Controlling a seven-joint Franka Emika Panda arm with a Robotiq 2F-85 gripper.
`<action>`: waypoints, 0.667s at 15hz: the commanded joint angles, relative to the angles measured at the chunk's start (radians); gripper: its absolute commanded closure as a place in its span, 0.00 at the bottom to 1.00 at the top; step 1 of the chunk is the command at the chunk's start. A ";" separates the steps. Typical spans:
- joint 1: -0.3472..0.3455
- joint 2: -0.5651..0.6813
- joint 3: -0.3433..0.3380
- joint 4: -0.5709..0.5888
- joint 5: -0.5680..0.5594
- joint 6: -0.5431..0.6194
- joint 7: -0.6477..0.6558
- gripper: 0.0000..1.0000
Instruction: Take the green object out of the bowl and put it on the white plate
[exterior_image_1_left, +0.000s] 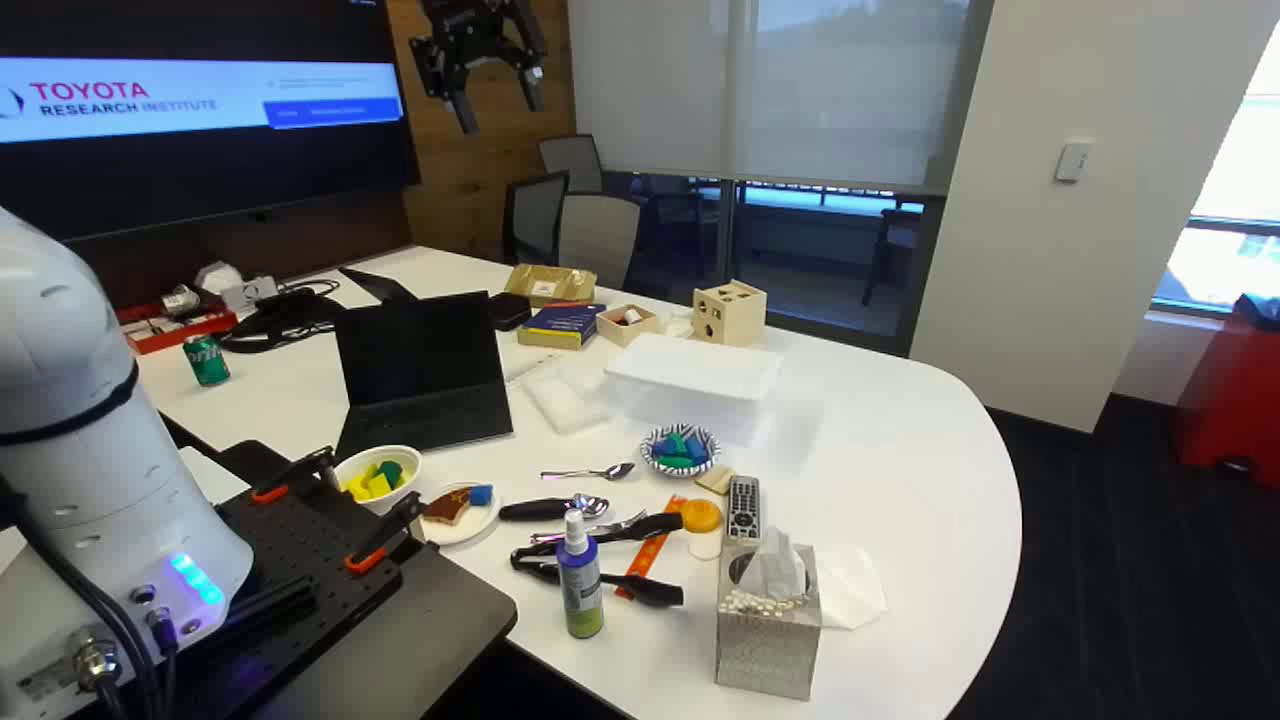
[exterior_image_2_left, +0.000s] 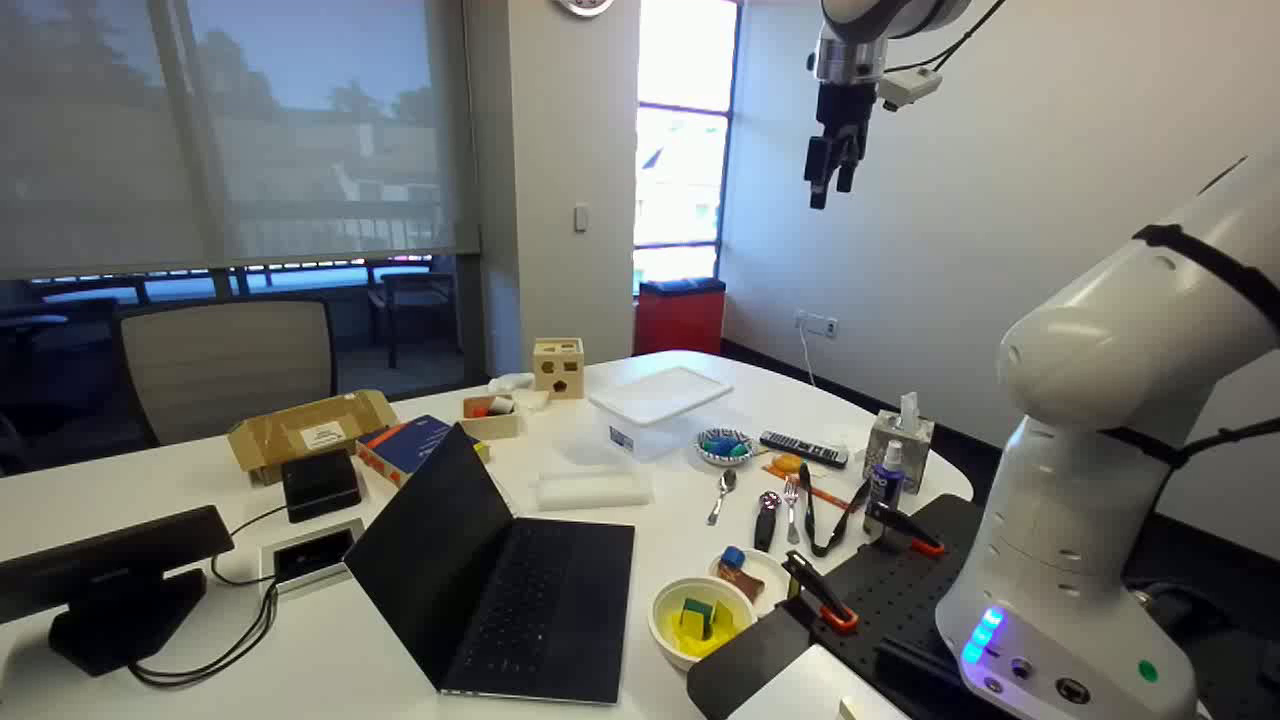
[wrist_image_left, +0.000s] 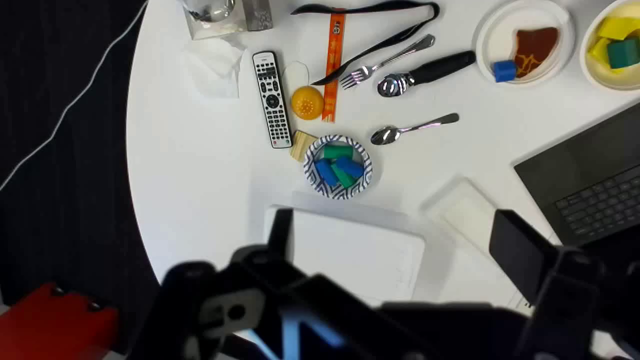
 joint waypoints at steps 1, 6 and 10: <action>0.005 0.000 -0.003 0.002 -0.002 -0.003 0.002 0.00; 0.027 0.026 0.089 -0.066 0.097 0.023 0.259 0.00; 0.065 0.075 0.238 -0.168 0.226 0.092 0.580 0.00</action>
